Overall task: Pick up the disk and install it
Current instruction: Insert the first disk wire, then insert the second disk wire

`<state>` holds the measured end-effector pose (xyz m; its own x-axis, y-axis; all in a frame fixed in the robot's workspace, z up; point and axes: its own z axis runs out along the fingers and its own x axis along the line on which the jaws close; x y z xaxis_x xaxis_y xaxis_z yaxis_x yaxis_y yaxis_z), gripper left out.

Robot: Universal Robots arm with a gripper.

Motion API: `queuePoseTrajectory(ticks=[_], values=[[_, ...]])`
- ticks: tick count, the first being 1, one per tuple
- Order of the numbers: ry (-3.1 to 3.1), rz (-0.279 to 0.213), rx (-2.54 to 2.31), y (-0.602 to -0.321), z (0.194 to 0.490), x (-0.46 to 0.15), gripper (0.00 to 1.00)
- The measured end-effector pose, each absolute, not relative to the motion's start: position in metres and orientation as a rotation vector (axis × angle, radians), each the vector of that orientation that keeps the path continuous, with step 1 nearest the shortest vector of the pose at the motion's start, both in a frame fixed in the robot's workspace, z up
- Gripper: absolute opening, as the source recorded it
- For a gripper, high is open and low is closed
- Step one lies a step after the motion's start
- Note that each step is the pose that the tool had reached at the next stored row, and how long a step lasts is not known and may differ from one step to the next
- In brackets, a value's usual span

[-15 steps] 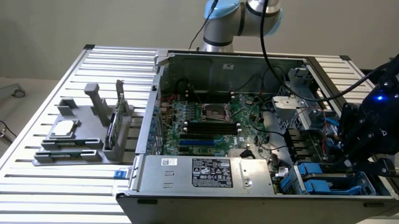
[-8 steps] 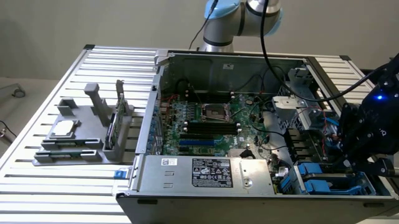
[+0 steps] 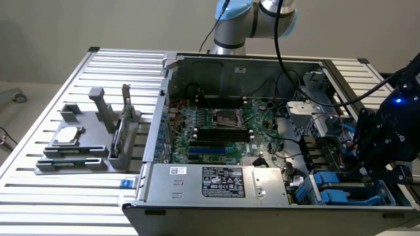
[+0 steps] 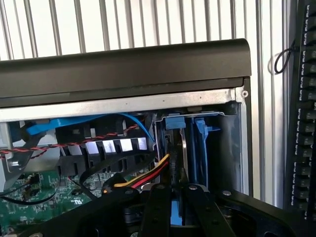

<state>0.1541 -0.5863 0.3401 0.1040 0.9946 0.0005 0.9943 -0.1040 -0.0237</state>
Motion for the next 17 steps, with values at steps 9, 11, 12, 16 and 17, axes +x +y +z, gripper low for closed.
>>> queuePoseTrajectory(ticks=[9,11,12,16,17], values=[[-2.073,0.055,-2.323,-0.583,0.3421,0.1552,0.16],[-2.066,0.065,-2.323,-0.5829,0.3426,0.1556,0.16],[-2.062,0.071,-2.324,-0.5828,0.3428,0.1559,0.16],[-2.051,0.083,-2.33,-0.5821,0.3432,0.1587,0.16],[-2.049,0.084,-2.331,-0.5817,0.3435,0.1599,0.16]])
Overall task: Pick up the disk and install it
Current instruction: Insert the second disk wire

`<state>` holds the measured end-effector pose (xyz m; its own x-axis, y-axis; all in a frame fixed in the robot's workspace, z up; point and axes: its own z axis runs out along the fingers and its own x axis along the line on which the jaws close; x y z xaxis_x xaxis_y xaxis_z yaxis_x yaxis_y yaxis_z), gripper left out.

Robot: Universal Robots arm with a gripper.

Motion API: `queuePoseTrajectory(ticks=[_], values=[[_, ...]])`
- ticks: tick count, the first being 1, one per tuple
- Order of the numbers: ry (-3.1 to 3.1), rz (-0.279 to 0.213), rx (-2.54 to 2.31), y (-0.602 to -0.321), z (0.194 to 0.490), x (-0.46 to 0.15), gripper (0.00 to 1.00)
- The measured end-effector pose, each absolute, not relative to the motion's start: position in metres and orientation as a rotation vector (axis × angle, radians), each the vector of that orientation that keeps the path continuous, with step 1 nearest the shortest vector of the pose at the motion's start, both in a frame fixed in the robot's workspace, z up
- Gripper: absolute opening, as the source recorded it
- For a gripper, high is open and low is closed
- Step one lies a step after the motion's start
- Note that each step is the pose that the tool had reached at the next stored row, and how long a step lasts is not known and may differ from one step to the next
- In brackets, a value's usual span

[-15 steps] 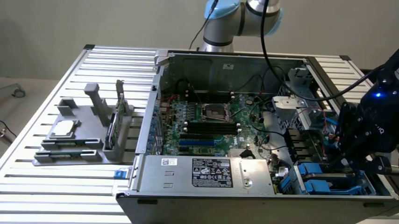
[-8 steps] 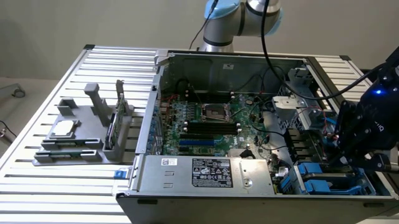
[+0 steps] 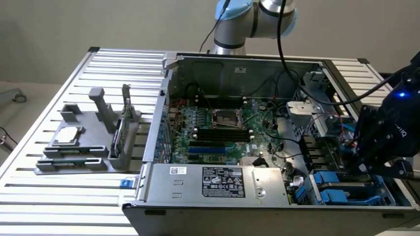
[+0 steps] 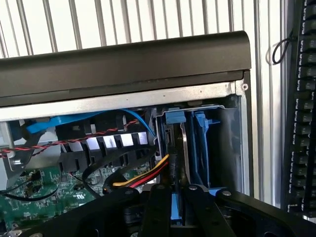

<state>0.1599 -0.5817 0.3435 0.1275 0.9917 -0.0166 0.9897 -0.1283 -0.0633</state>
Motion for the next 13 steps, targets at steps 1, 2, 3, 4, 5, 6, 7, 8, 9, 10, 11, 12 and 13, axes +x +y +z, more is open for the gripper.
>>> queuePoseTrajectory(ticks=[1,2,3,4,5,6,7,8,9,10,11,12,13], values=[[-2.048,0.086,-2.332,-0.5813,0.3438,0.1612,0.16],[-2.047,0.089,-2.332,-0.5811,0.3444,0.1624,0.16],[-2.045,0.094,-2.331,-0.581,0.3451,0.1633,0.16],[-2.043,0.101,-2.33,-0.5809,0.3458,0.164,0.16],[-2.04,0.109,-2.328,-0.5809,0.3466,0.1646,0.16],[-2.035,0.119,-2.325,-0.5809,0.3472,0.165,0.16],[-2.03,0.131,-2.322,-0.5809,0.3473,0.1653,0.16],[-2.024,0.143,-2.318,-0.5809,0.3473,0.1656,0.16],[-2.018,0.157,-2.314,-0.5809,0.3474,0.1658,0.16],[-2.012,0.167,-2.311,-0.5809,0.3474,0.1663,0.16],[-2.01,0.172,-2.31,-0.5809,0.3473,0.1673,0.16],[-2.008,0.176,-2.309,-0.5807,0.3473,0.1688,0.16],[-2.006,0.178,-2.309,-0.5805,0.3474,0.1707,0.16]])
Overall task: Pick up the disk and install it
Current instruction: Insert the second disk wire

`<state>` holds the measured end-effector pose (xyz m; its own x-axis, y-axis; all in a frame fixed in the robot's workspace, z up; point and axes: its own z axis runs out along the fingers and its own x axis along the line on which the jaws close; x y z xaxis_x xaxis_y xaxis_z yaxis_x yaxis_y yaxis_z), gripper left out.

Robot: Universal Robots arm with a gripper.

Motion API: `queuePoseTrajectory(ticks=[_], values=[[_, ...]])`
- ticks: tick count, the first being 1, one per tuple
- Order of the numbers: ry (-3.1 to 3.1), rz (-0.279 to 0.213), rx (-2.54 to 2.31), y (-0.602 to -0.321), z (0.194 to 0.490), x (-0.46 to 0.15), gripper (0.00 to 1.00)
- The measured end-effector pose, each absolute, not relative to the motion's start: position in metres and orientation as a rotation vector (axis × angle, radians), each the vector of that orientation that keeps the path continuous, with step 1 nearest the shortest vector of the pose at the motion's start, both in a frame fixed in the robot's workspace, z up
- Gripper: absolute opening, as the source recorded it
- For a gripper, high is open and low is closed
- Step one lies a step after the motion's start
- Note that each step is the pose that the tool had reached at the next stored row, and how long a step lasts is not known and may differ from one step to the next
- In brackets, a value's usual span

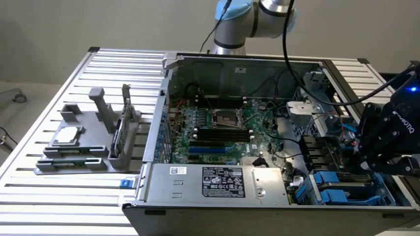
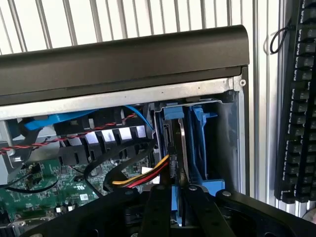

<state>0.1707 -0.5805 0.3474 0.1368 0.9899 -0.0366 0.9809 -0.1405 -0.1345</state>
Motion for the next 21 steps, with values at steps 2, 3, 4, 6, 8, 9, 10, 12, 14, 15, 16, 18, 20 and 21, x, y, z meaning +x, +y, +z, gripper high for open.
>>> queuePoseTrajectory(ticks=[2,3,4,6,8,9,10,12,14,15,16,18,20,21], values=[[-2.004,0.182,-2.307,-0.58,0.347,0.175,0.16],[-2.003,0.185,-2.306,-0.58,0.347,0.178,0.16],[-2.002,0.187,-2.305,-0.579,0.347,0.181,0.16],[-2.0,0.193,-2.302,-0.579,0.347,0.186,0.16],[-1.992,0.21,-2.294,-0.579,0.347,0.189,0.16],[-1.985,0.223,-2.289,-0.579,0.347,0.189,0.16],[-1.978,0.237,-2.283,-0.579,0.347,0.189,0.16],[-1.961,0.27,-2.269,-0.579,0.346,0.189,0.16],[-1.948,0.295,-2.259,-0.579,0.346,0.19,0.16],[-1.943,0.304,-2.255,-0.579,0.346,0.191,0.16],[-1.939,0.313,-2.251,-0.579,0.346,0.192,0.16],[-1.933,0.325,-2.245,-0.579,0.345,0.196,0.16],[-1.928,0.336,-2.238,-0.579,0.343,0.202,0.16],[-1.926,0.341,-2.235,-0.579,0.342,0.204,0.16]])
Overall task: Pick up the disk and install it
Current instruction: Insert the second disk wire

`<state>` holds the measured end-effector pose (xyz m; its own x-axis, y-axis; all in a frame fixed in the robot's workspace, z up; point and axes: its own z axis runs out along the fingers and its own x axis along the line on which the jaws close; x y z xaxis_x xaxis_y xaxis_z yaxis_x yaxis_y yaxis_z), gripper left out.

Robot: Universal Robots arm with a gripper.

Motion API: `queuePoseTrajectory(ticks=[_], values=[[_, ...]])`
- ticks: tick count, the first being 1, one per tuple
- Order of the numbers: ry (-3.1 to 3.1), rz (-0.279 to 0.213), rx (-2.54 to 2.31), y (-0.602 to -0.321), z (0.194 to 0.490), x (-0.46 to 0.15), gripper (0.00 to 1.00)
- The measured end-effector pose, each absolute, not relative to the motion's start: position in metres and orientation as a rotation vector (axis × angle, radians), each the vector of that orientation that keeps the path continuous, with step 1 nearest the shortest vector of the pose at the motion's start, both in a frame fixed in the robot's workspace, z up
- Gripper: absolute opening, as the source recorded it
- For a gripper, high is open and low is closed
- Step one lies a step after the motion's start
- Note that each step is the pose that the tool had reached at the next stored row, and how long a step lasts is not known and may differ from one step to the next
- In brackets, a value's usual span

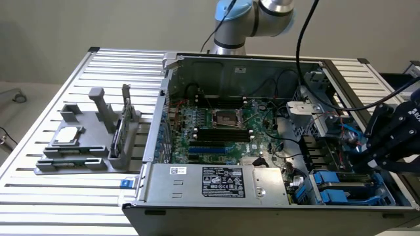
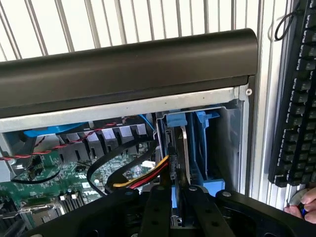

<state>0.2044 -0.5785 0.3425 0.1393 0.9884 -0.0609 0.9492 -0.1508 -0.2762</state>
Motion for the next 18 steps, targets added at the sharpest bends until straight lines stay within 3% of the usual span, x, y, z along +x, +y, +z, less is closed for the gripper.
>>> queuePoseTrajectory(ticks=[9,18], values=[[-1.883,0.43,-2.184,-0.579,0.339,0.218,0.16],[-1.861,0.47,-2.16,-0.579,0.332,0.227,0.16]])
